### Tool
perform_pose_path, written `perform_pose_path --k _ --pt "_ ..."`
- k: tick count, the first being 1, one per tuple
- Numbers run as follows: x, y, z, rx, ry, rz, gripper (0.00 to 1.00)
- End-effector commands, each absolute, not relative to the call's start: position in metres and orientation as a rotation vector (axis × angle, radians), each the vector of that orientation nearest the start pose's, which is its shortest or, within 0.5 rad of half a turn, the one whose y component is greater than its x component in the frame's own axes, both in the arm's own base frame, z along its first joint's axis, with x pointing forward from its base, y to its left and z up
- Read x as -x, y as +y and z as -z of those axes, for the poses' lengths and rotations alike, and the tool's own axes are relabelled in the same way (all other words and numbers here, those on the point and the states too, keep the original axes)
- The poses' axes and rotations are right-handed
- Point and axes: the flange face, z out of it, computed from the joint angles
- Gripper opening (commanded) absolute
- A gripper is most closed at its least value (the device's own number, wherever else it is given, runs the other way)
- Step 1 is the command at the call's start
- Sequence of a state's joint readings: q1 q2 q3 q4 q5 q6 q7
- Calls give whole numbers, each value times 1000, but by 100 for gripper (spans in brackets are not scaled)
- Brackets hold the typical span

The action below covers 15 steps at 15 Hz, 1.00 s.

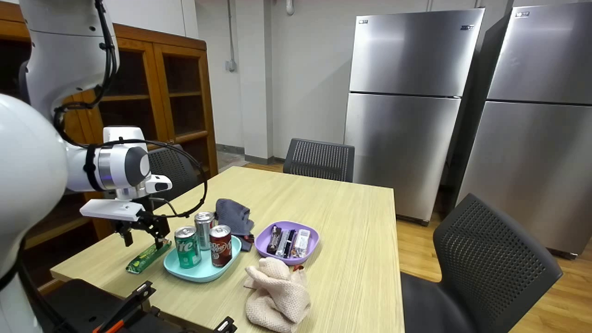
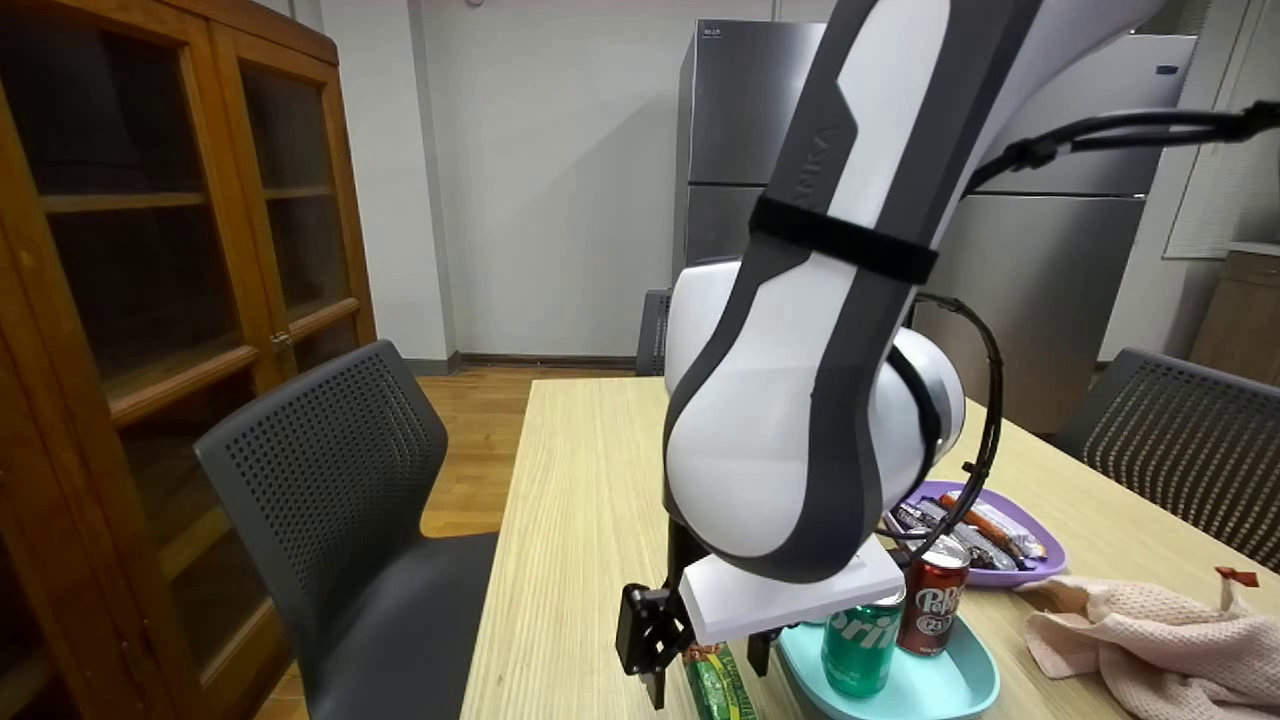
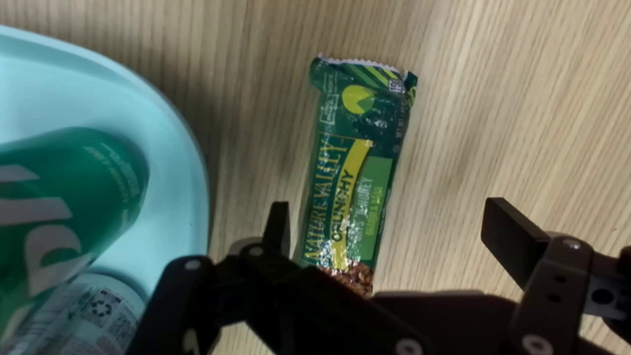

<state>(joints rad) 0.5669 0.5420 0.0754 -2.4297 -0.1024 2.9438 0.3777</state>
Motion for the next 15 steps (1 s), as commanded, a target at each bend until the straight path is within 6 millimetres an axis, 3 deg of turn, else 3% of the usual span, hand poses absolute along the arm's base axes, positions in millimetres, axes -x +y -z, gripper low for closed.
perform_pose_path --k 1,8,9,10,12,15 --pt "-360 282 -83 3097 -577 -33 100" --pt "-356 275 -72 3079 -574 22 100" --pt "-355 274 -71 3076 -579 35 93" --pt "-354 274 -70 3073 -581 41 72" --pt "-353 273 -68 3065 -578 50 68" --pt "-351 272 -66 3058 -576 59 43"
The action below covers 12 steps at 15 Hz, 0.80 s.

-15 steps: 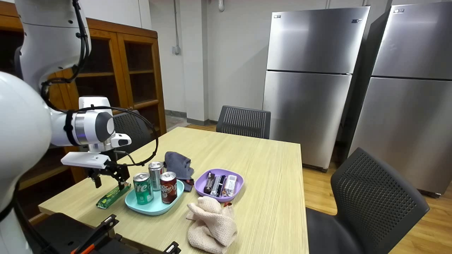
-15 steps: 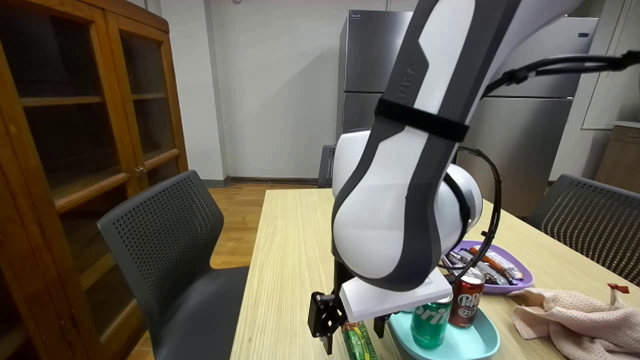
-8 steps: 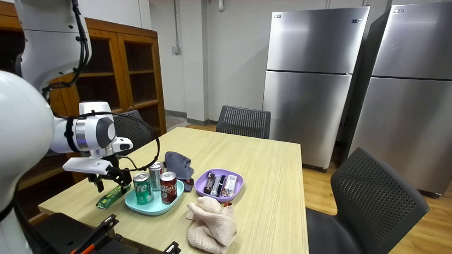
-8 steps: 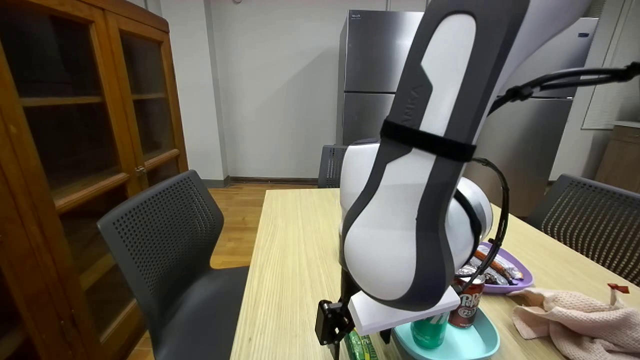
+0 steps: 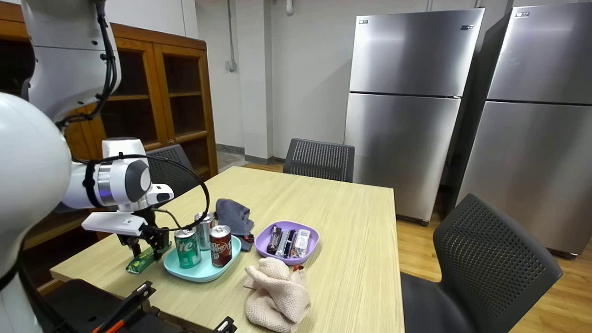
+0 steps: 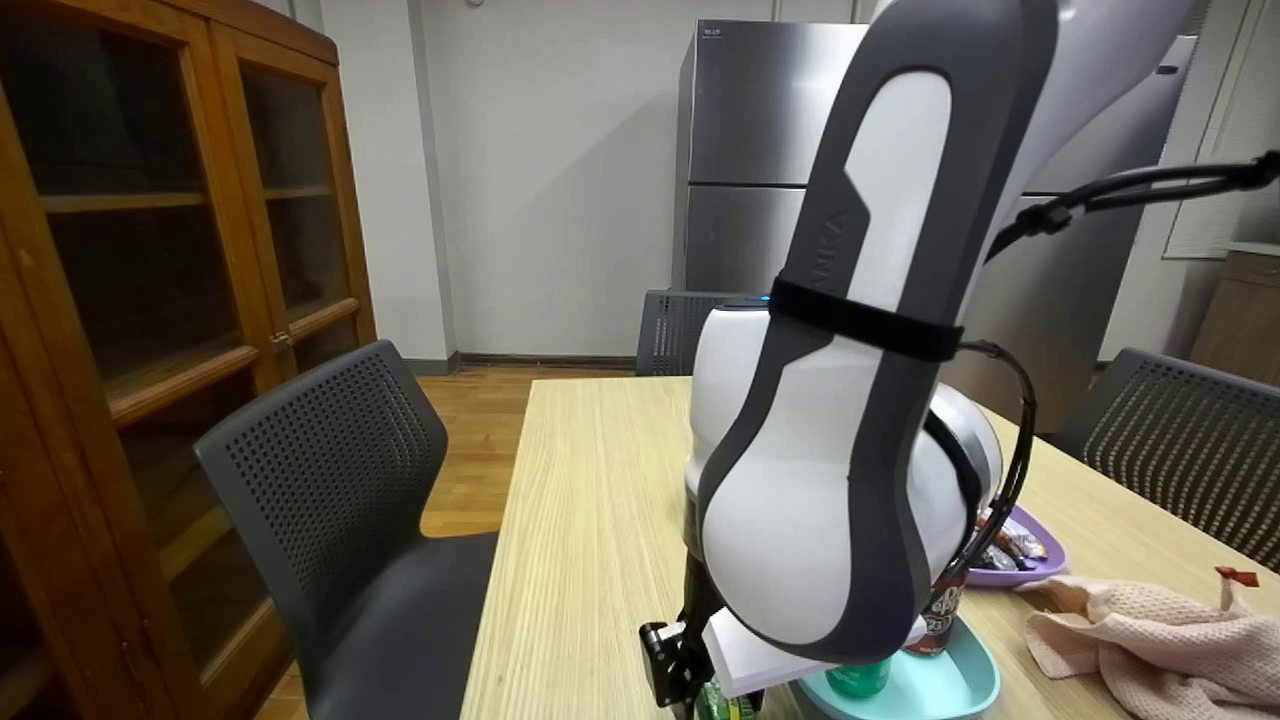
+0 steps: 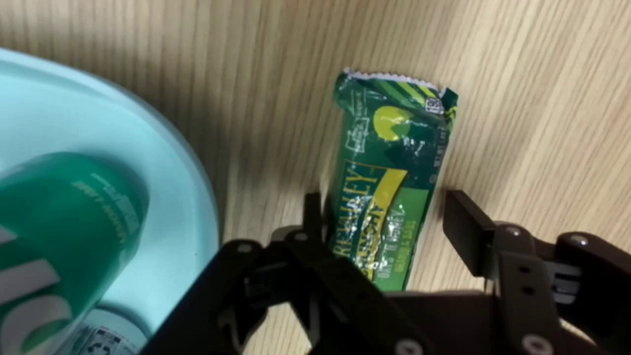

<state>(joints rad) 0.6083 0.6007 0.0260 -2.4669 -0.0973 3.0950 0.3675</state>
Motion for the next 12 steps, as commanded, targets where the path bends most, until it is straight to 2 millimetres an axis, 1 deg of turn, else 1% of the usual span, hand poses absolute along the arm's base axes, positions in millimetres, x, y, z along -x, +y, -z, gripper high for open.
perform_pose_path --k 1,2,3,4,8,12 --pt "-350 271 -66 3058 -576 60 36" --pt "-350 270 -67 3059 -571 66 27" --pt "-351 267 -70 3062 -566 69 22" --pt "-350 267 -79 3053 -574 90 14" --pt "-350 272 -109 3047 -614 184 13" --pt "-364 278 -139 3041 -634 281 13"
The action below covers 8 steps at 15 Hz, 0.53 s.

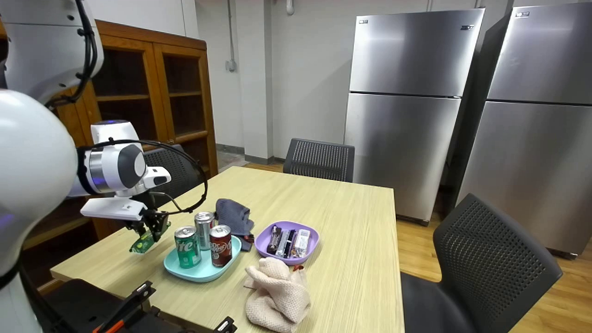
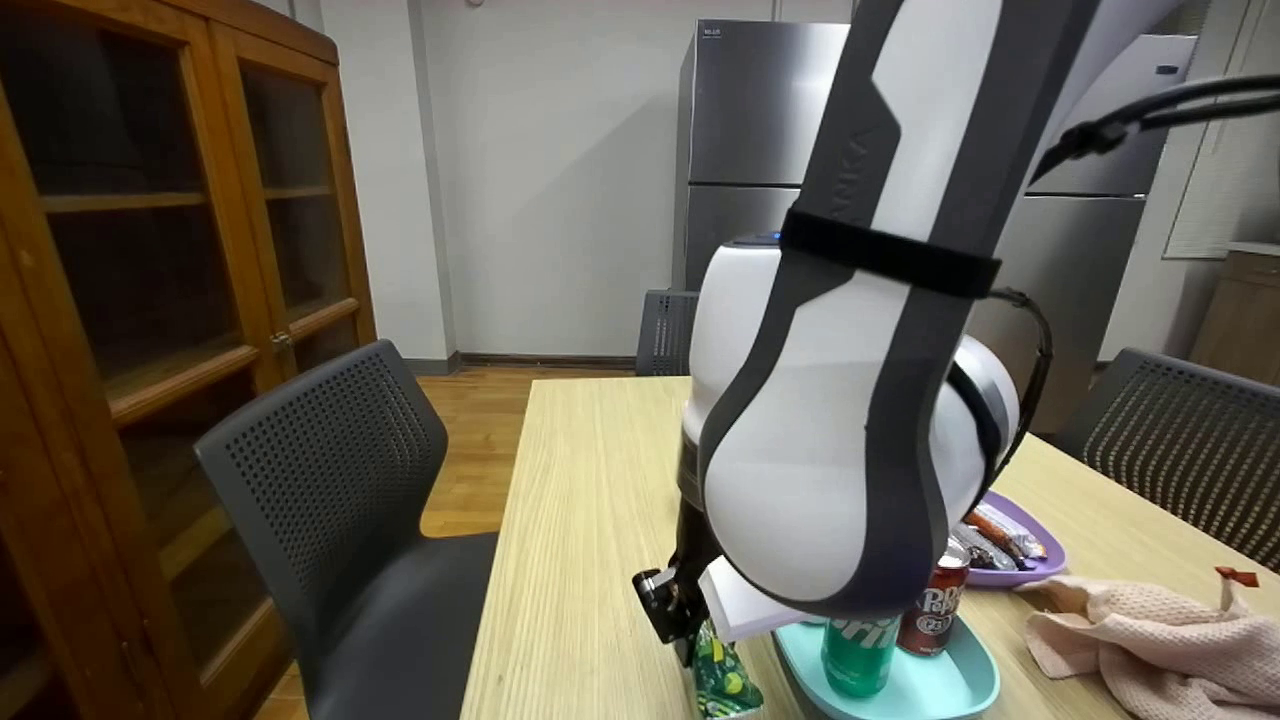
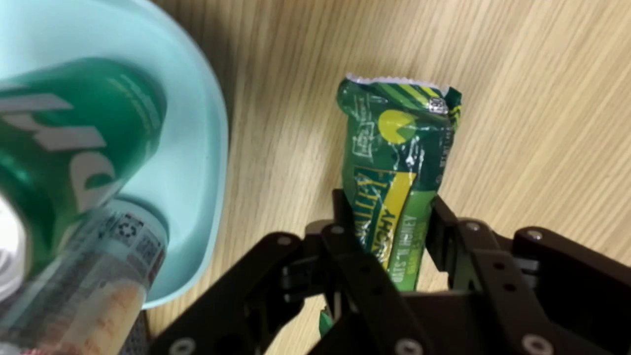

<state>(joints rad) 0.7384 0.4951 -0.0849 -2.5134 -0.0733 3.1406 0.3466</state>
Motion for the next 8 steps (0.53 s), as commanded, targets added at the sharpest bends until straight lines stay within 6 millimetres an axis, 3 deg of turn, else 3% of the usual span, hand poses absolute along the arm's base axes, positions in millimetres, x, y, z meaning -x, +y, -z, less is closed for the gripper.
perform_pose_path --k 1,8 --pt "-369 277 -147 3044 -631 303 13" --pt "-410 244 -194 3070 -538 427 13"
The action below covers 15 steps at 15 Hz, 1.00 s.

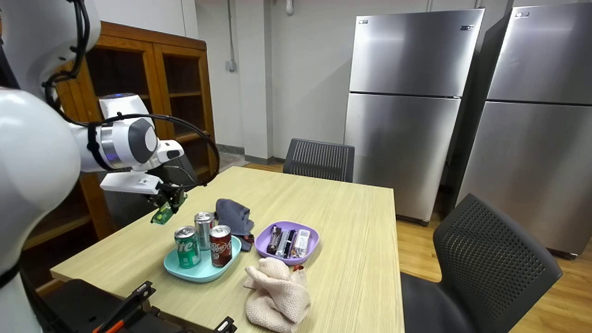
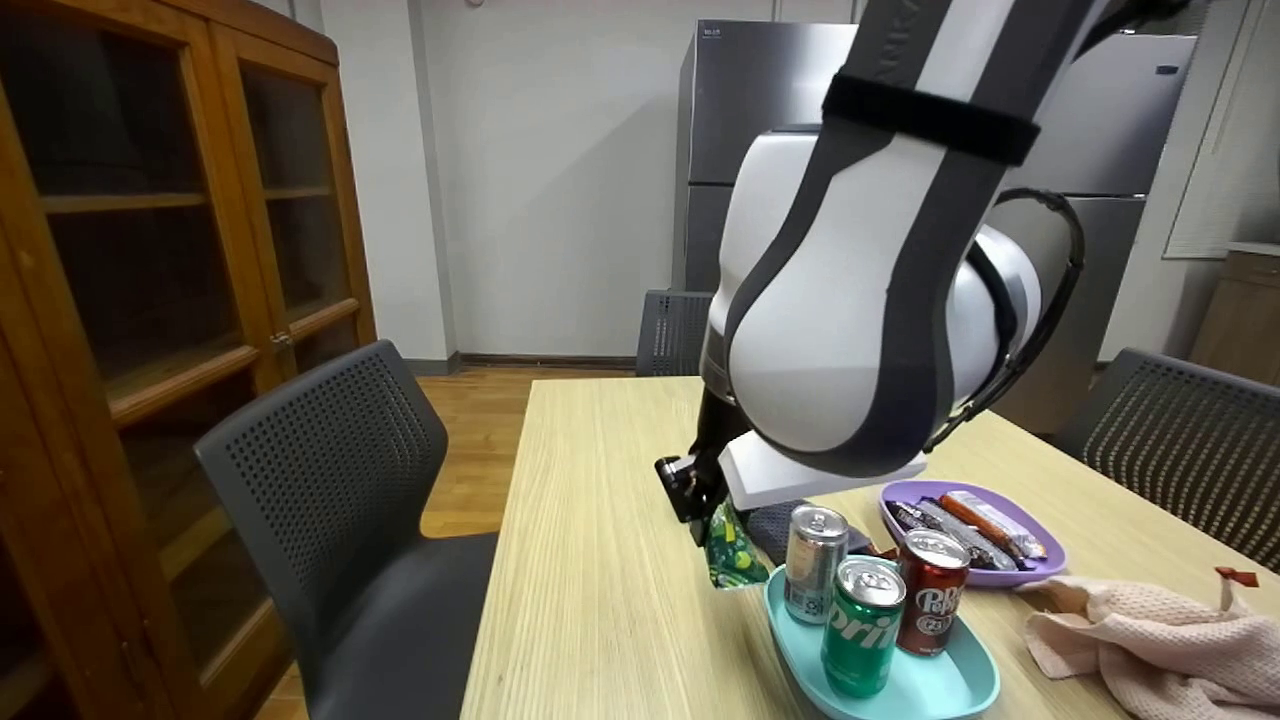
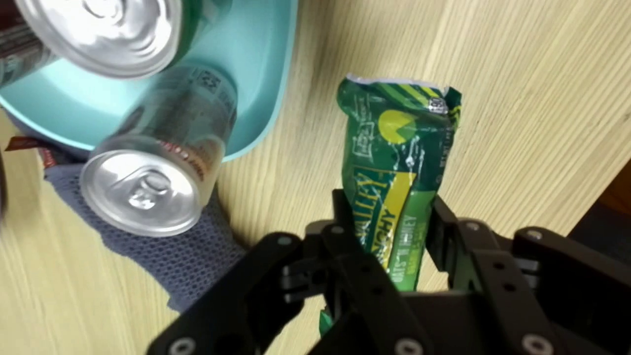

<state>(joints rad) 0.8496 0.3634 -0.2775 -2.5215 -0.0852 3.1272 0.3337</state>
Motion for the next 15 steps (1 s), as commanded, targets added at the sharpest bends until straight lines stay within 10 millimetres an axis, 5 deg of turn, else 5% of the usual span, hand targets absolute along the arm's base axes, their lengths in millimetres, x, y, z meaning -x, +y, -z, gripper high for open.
perform_pose_path --k 1,9,15 --pt "-416 238 -198 3076 -522 430 13" --pt "-446 197 -231 3106 -447 415 13" --pt "-462 154 -235 3124 -364 402 13"
